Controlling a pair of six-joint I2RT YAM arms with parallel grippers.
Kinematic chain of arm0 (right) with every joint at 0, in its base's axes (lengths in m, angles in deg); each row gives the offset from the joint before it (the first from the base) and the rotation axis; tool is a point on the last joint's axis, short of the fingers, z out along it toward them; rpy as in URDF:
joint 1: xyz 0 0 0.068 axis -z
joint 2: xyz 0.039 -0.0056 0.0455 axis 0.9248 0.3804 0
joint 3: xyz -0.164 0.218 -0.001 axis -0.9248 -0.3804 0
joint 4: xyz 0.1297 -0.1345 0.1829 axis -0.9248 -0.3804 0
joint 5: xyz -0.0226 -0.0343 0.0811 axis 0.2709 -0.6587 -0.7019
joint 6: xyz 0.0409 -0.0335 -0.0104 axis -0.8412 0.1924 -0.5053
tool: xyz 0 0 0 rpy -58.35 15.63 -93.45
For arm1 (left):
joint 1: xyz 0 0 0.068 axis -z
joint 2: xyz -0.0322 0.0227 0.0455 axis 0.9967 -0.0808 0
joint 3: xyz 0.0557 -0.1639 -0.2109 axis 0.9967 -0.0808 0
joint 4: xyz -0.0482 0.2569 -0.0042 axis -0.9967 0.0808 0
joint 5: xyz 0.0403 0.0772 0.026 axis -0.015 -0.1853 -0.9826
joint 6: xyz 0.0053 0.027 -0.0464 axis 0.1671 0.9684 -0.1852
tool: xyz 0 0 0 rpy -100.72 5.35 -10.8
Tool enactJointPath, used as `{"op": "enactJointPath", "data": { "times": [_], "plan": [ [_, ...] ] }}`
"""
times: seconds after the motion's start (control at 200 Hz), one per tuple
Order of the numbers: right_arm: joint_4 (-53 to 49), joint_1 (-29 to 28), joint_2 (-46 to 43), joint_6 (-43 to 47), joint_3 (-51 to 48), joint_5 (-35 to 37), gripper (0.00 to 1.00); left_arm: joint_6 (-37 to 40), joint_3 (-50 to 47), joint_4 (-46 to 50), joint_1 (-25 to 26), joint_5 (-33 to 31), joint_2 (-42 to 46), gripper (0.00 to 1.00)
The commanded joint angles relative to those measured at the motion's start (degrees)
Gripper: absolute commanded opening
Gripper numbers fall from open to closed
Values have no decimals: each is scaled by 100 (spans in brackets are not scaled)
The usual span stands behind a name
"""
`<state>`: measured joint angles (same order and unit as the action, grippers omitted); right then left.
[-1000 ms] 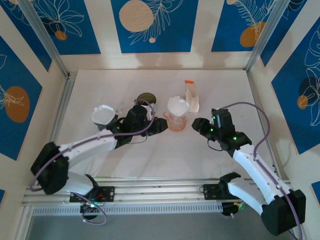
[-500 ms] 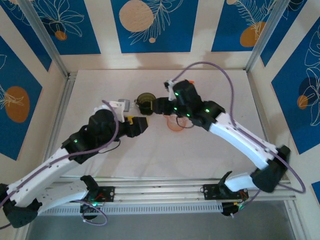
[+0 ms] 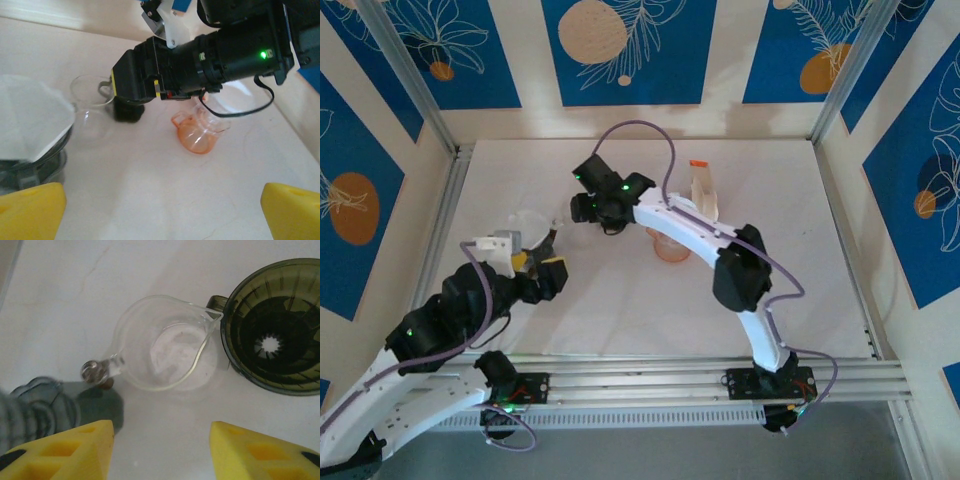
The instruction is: Place the coffee filter in the dripper
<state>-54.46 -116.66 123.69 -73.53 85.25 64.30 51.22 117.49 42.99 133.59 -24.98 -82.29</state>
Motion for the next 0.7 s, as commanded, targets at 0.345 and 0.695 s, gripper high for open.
{"op": "enactJointPath", "data": {
  "times": [0.345, 0.695],
  "plan": [
    [-967, 234, 1392, -1069, 1674, 243, 47, 381, -289, 257, -33, -631, 680, 100],
    [-941, 284, 1605, -1270, 1700, 0, 38, 415, -345, 347, -33, -785, 873, 100]
  ]
}}
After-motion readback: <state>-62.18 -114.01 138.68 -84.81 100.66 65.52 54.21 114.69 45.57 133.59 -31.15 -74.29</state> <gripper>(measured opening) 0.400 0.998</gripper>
